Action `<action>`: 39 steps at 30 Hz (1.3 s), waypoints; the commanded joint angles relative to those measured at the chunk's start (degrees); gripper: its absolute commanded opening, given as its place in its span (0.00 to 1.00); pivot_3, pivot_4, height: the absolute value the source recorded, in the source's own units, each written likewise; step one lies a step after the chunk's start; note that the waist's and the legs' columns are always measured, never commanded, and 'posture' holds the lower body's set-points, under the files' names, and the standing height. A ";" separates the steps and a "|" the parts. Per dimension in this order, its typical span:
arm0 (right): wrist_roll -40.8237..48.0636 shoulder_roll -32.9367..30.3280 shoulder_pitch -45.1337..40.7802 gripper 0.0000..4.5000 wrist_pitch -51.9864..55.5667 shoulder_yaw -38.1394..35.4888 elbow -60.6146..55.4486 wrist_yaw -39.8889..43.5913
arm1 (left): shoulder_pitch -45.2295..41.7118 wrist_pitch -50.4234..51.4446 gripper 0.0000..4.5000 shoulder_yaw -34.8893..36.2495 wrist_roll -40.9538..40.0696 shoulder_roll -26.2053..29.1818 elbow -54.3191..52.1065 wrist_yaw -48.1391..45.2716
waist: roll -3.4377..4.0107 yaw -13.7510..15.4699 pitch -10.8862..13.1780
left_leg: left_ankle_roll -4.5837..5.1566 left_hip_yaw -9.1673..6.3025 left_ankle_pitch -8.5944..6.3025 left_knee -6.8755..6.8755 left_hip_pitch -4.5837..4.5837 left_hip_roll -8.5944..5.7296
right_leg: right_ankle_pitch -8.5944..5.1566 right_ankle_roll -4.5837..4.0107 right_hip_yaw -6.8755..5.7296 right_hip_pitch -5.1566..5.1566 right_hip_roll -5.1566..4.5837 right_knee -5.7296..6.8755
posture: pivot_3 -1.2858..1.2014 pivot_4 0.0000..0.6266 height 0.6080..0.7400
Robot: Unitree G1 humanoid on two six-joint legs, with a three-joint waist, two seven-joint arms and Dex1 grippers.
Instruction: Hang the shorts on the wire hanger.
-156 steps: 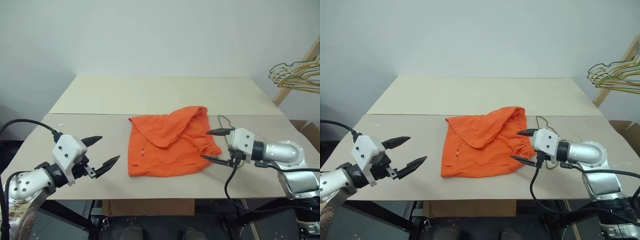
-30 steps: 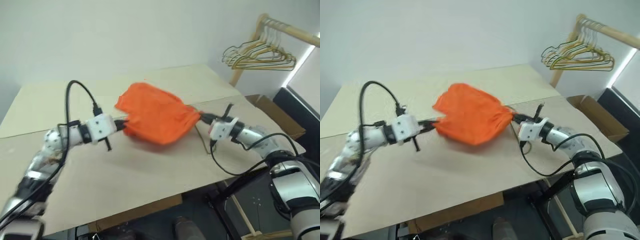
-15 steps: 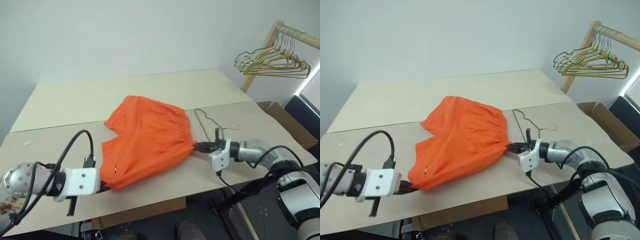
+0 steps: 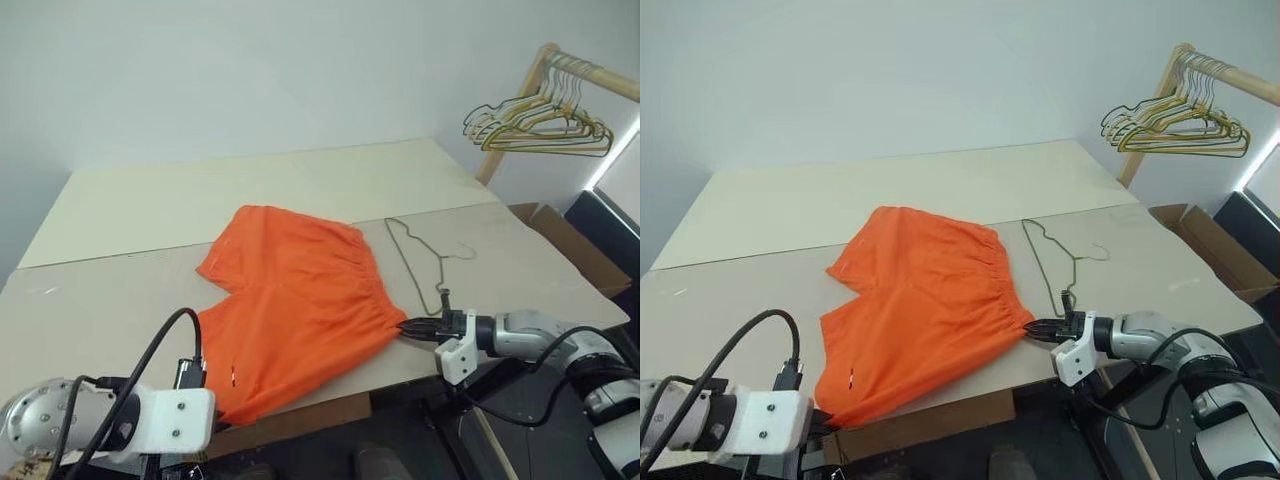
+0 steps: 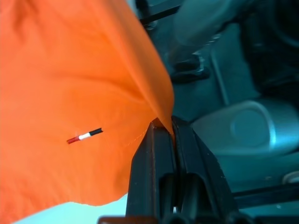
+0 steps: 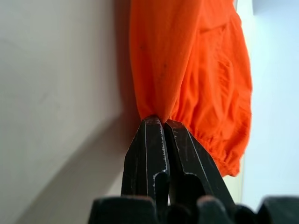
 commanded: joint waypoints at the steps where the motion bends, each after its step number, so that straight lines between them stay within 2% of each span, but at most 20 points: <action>1: 1.32 -1.10 0.48 0.00 1.95 -2.59 -2.35 -0.38 | 1.00 0.23 0.00 1.39 0.82 -0.64 -1.83 -0.89 | 0.00 0.19 0.00 | 0.00 0.00 -0.01 -0.01 0.02 0.00 | -0.01 -0.01 0.00 0.02 0.00 0.00 | 0.48 0.00 1.00; 4: 1.73 -1.28 1.43 0.00 2.43 -2.76 -3.40 0.02 | 1.99 1.12 0.00 1.66 0.65 -1.09 -2.29 -1.49 | -0.01 0.50 0.00 | 0.01 0.01 -0.02 0.01 0.02 -0.03 | -0.01 -0.01 0.00 0.03 -0.03 -0.01 | 0.48 0.00 1.00; 7: 7.76 -3.56 3.62 0.18 2.51 -1.32 -6.35 5.31 | 2.69 -2.22 0.16 3.30 1.75 -0.98 1.47 -3.66 | -0.01 1.15 -0.02 | 0.07 0.02 -0.05 0.02 0.01 -0.02 | -0.01 -0.01 -0.01 0.05 -0.02 -0.09 | 0.48 0.00 1.00; 11: 16.47 -8.20 8.09 0.48 3.43 -0.88 -13.24 11.33 | 2.19 -11.58 0.45 6.26 3.36 -0.96 9.26 -7.48 | 0.05 2.06 -0.02 | 0.12 0.09 -0.09 0.02 0.02 -0.02 | -0.02 -0.01 -0.02 0.06 -0.04 -0.12 | 0.48 0.00 1.00; 14: 24.07 -11.20 11.61 0.71 6.62 -1.88 -18.48 14.88 | 1.84 -17.26 0.67 9.80 0.20 -1.20 14.49 -12.66 | 0.02 2.30 -0.05 | 0.14 0.14 -0.10 0.01 0.14 0.01 | -0.05 -0.07 0.00 0.12 -0.04 -0.10 | 0.49 0.00 1.00; 16: 35.40 -13.03 15.57 0.86 16.26 -4.09 -24.00 18.14 | -1.85 -18.34 0.82 11.82 -3.24 -0.92 18.70 -14.11 | 0.01 2.60 -0.05 | 0.16 0.18 -0.11 0.02 0.16 0.03 | -0.11 -0.17 0.02 0.12 -0.05 -0.10 | 0.49 0.00 1.00; 18: 45.83 -14.11 18.72 0.99 31.55 -7.86 -30.02 20.37 | -8.80 -16.45 0.95 10.94 -6.30 -1.74 21.81 -10.75 | -0.01 3.29 -0.06 | 0.17 0.19 -0.12 0.02 0.16 0.05 | -0.09 -0.15 0.01 0.13 -0.05 -0.09 | 0.49 0.00 1.00; 19: 48.39 -14.27 19.54 1.00 38.43 -9.69 -32.10 20.63 | -12.52 -13.07 0.99 9.76 -8.41 -2.29 22.29 -8.26 | -0.01 3.61 -0.07 | 0.17 0.17 -0.11 0.07 0.16 0.04 | -0.05 -0.08 -0.01 0.16 -0.07 -0.07 | 0.49 0.00 1.00; 21: 51.84 -13.70 20.38 1.00 50.50 -13.02 -35.50 19.87 | -19.68 -6.18 0.99 7.11 -14.12 -4.16 22.43 -3.73 | -0.02 4.33 -0.08 | 0.17 0.18 -0.12 0.13 0.15 0.03 | 0.02 0.04 0.00 0.16 -0.11 -0.04 | 0.49 0.00 1.00; 24: 56.31 -11.60 16.99 1.00 75.82 -14.88 -39.16 18.19 | -32.42 4.63 0.99 0.31 -21.06 -8.24 21.38 5.05 | -0.11 4.78 -0.15 | 0.20 0.17 -0.15 0.16 0.12 0.03 | 0.06 0.11 -0.02 0.15 -0.11 -0.06 | 0.48 0.00 1.00; 27: 55.95 -7.87 11.34 1.00 92.81 -14.74 -37.62 16.55 | -42.49 12.13 0.99 -5.11 -25.83 -12.39 20.87 11.05 | -0.19 4.91 -0.20 | 0.20 0.13 -0.15 0.24 -0.10 0.01 | 0.10 0.15 -0.05 0.01 -0.06 -0.04 | 0.48 0.00 1.00; 30: 53.25 -3.32 4.03 1.00 109.46 -14.42 -33.20 12.55 | -48.76 16.08 0.99 -8.52 -28.41 -14.66 21.33 13.28 | -0.18 4.51 -0.22 | 0.19 0.12 -0.15 0.26 -0.27 -0.04 | 0.12 0.16 -0.03 -0.16 -0.02 0.02 | 0.48 0.00 1.00; 33: 49.79 -0.82 -1.22 1.00 119.37 -12.25 -28.48 11.87 | -52.43 17.70 0.99 -10.57 -29.13 -15.63 22.06 14.11 | -0.10 4.52 -0.27 | 0.17 0.12 -0.13 0.29 -0.57 -0.12 | 0.11 0.15 0.02 -0.54 -0.01 0.35 | 0.48 0.00 1.00; 39: 46.08 3.28 -5.76 1.00 127.97 -11.72 -20.07 12.71 | -53.40 17.59 0.99 -11.66 -28.45 -15.17 22.25 13.60 | -0.08 4.46 -0.28 | 0.14 0.16 -0.11 0.37 -0.84 -0.21 | 0.11 0.14 0.05 -0.81 0.10 0.31 | 0.48 0.00 1.00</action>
